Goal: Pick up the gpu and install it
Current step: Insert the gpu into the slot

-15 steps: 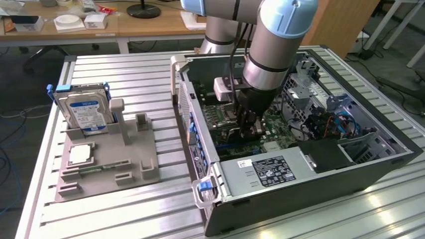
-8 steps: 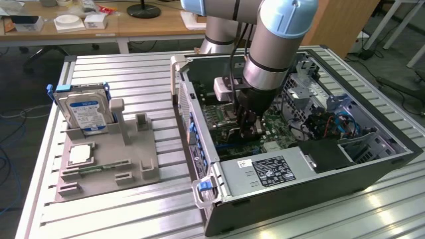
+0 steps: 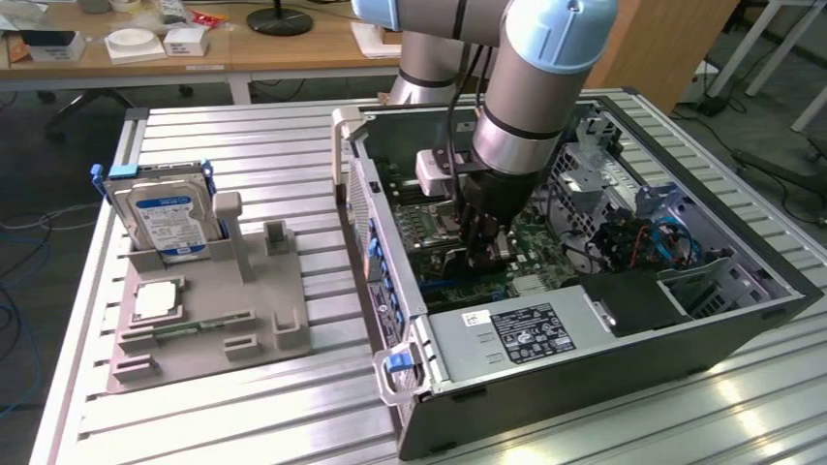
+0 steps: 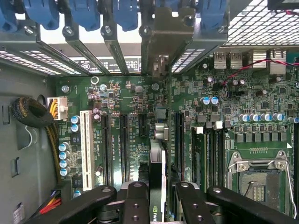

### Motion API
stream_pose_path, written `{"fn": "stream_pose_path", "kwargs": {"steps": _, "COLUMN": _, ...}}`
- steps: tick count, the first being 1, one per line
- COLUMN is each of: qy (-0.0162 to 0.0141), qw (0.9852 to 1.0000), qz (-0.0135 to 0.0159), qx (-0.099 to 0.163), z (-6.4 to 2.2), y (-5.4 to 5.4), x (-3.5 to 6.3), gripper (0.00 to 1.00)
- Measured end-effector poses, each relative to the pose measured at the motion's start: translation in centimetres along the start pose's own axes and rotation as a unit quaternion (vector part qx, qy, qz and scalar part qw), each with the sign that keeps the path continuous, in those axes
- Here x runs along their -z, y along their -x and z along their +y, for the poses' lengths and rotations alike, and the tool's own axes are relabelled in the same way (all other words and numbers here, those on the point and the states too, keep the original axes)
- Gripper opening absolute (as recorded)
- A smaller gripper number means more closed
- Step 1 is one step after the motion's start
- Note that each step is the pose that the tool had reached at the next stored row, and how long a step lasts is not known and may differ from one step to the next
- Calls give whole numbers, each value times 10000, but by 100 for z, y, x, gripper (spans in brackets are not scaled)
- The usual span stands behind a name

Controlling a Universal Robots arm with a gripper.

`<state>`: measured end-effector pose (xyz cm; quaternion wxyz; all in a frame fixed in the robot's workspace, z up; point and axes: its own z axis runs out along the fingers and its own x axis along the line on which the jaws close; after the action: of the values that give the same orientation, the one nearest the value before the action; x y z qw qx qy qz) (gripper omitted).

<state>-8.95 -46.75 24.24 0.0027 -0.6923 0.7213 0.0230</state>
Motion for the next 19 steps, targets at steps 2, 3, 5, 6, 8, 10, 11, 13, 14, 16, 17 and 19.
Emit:
{"fn": "stream_pose_path", "kwargs": {"steps": 2, "qy": 1, "qw": 10000, "qz": 0, "qx": 20, "z": 1, "y": 6, "x": 0, "gripper": 27}}
{"fn": "stream_pose_path", "kwargs": {"steps": 3, "qy": 1, "qw": 10000, "qz": 1, "qx": 35, "z": 1, "y": 9, "x": 0, "gripper": 27}}
{"fn": "stream_pose_path", "kwargs": {"steps": 5, "qy": 3, "qw": 10000, "qz": 2, "qx": 74, "z": 1, "y": 15, "x": -1, "gripper": 27}}
{"fn": "stream_pose_path", "kwargs": {"steps": 6, "qy": 3, "qw": 10000, "qz": 2, "qx": 81, "z": 1, "y": 15, "x": -1, "gripper": 27}}
{"fn": "stream_pose_path", "kwargs": {"steps": 8, "qy": 3, "qw": 10000, "qz": 2, "qx": 82, "z": 1, "y": 15, "x": -1, "gripper": 27}}
{"fn": "stream_pose_path", "kwargs": {"steps": 10, "qy": 3, "qw": 10000, "qz": 3, "qx": 82, "z": 1, "y": 15, "x": 0, "gripper": 27}}
{"fn": "stream_pose_path", "kwargs": {"steps": 11, "qy": 3, "qw": 10000, "qz": 3, "qx": 87, "z": 1, "y": 15, "x": 0, "gripper": 27}}
{"fn": "stream_pose_path", "kwargs": {"steps": 13, "qy": 5, "qw": 9999, "qz": 3, "qx": 126, "z": 1, "y": 15, "x": 0, "gripper": 27}}
{"fn": "stream_pose_path", "kwargs": {"steps": 14, "qy": 6, "qw": 9999, "qz": 4, "qx": 153, "z": 2, "y": 15, "x": -1, "gripper": 27}}
{"fn": "stream_pose_path", "kwargs": {"steps": 16, "qy": 8, "qw": 9998, "qz": 6, "qx": 209, "z": 2, "y": 15, "x": -1, "gripper": 27}}
{"fn": "stream_pose_path", "kwargs": {"steps": 17, "qy": 9, "qw": 9997, "qz": 6, "qx": 235, "z": 2, "y": 15, "x": -1, "gripper": 27}}
{"fn": "stream_pose_path", "kwargs": {"steps": 19, "qy": 10, "qw": 9997, "qz": 7, "qx": 258, "z": 2, "y": 15, "x": -1, "gripper": 27}}
